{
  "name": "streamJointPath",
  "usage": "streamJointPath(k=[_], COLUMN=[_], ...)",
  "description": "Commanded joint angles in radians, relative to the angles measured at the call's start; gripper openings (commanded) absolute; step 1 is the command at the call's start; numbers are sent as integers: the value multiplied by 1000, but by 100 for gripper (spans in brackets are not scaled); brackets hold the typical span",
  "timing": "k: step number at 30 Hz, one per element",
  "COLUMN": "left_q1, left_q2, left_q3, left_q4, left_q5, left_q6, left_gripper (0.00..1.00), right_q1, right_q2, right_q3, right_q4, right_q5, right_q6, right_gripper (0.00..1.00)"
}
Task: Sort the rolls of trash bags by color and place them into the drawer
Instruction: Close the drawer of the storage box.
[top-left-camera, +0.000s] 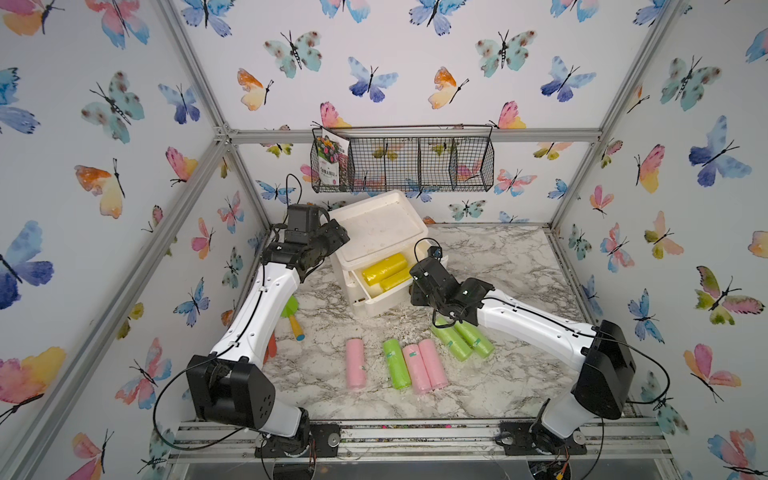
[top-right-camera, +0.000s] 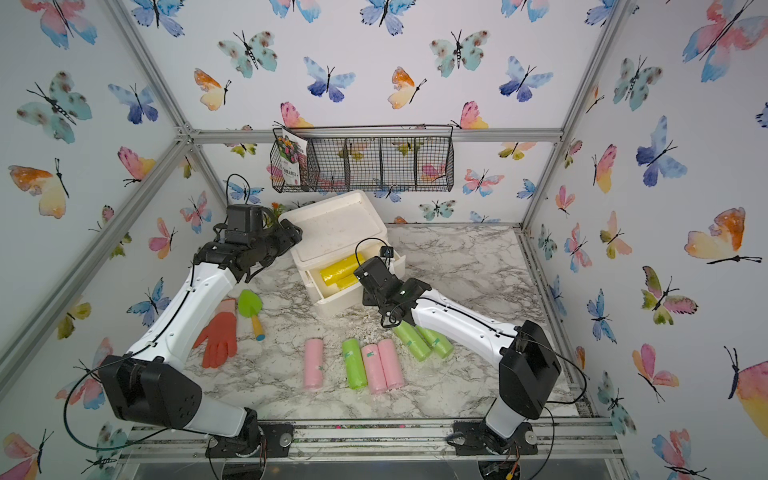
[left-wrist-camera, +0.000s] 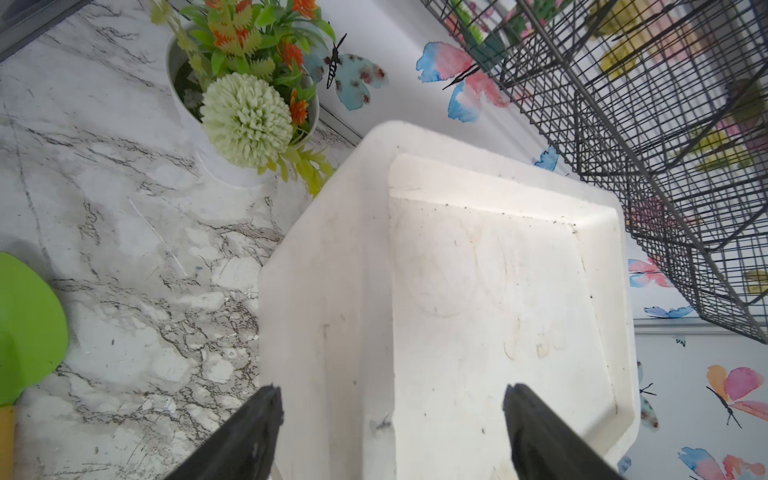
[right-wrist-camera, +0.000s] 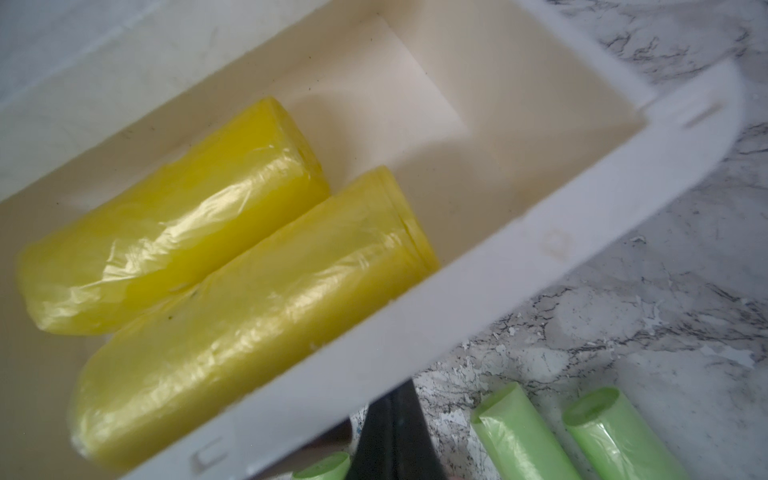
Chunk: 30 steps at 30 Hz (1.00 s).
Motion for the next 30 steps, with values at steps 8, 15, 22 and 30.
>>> streamJointPath(k=[8,15,22,30], left_q1=[-4,-10,-22,-44], left_q2=[73,102,124,149], left_q3=[10,46,96,180], left_q4=[-5,-43,-87,-119], left_q5=[-1,17,48,99], left_q6=[56,49,36,11], left_gripper=[40,10,10,13], right_q1=[-24,-24,-25,-25], right_q2=[36,46,109,151], right_q3=[64,80,172,227], right_q4=[149,186,184,205], right_q5=[-24,-66,-95,-128], right_q6=[-24,-17,-32,-29], right_gripper=[2,2,2,2])
